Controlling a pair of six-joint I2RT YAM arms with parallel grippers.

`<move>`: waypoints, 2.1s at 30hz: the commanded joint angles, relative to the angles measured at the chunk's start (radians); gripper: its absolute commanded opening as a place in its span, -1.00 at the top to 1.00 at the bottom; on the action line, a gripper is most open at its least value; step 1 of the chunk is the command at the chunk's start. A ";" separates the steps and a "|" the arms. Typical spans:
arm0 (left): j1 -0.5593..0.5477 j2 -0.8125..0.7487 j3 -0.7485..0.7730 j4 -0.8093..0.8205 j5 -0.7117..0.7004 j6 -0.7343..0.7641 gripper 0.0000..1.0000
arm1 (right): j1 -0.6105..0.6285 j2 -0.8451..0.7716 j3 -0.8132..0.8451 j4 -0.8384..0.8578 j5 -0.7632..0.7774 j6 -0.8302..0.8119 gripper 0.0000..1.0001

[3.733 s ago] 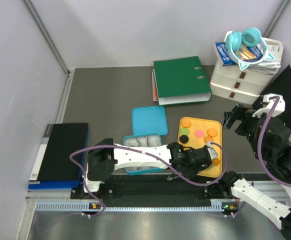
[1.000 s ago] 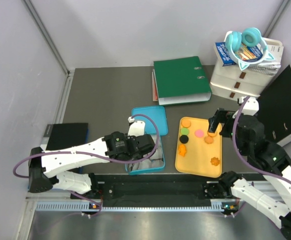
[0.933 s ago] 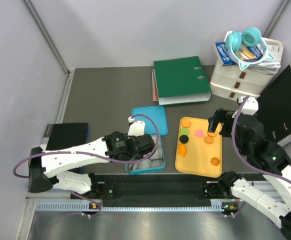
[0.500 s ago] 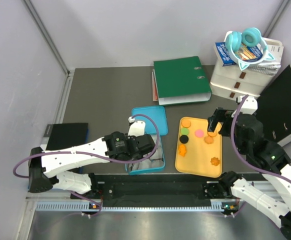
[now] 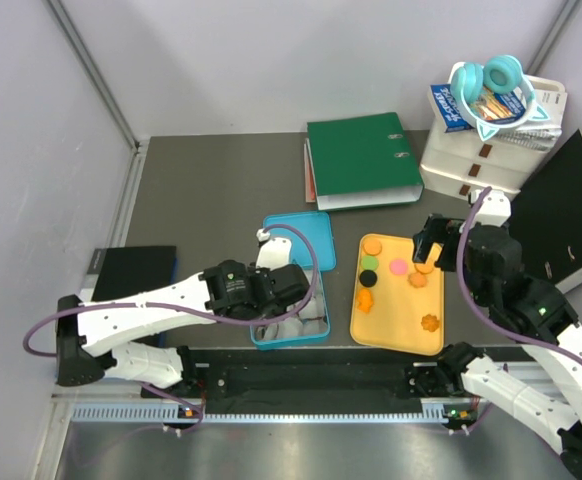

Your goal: Pack the cookies

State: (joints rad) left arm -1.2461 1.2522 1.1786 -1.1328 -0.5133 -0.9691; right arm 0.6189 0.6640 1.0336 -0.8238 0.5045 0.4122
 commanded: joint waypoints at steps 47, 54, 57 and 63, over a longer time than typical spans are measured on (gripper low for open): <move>-0.033 -0.060 0.038 -0.068 -0.047 -0.051 -0.02 | 0.008 0.005 -0.007 0.057 -0.011 -0.007 -0.98; -0.065 -0.001 0.237 -0.018 -0.113 0.107 0.02 | 0.008 0.006 0.022 0.051 0.008 -0.019 -0.98; -0.076 0.114 0.338 0.056 -0.082 0.233 0.01 | 0.008 0.008 0.066 0.045 0.037 -0.041 -0.98; -0.081 0.335 0.383 0.238 0.054 0.355 -0.01 | 0.008 -0.015 0.059 0.014 0.042 -0.032 -0.98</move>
State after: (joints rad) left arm -1.3209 1.4876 1.5616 -1.0428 -0.5472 -0.7307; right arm 0.6189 0.6666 1.0592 -0.8043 0.5224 0.3855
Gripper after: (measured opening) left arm 0.505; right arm 0.989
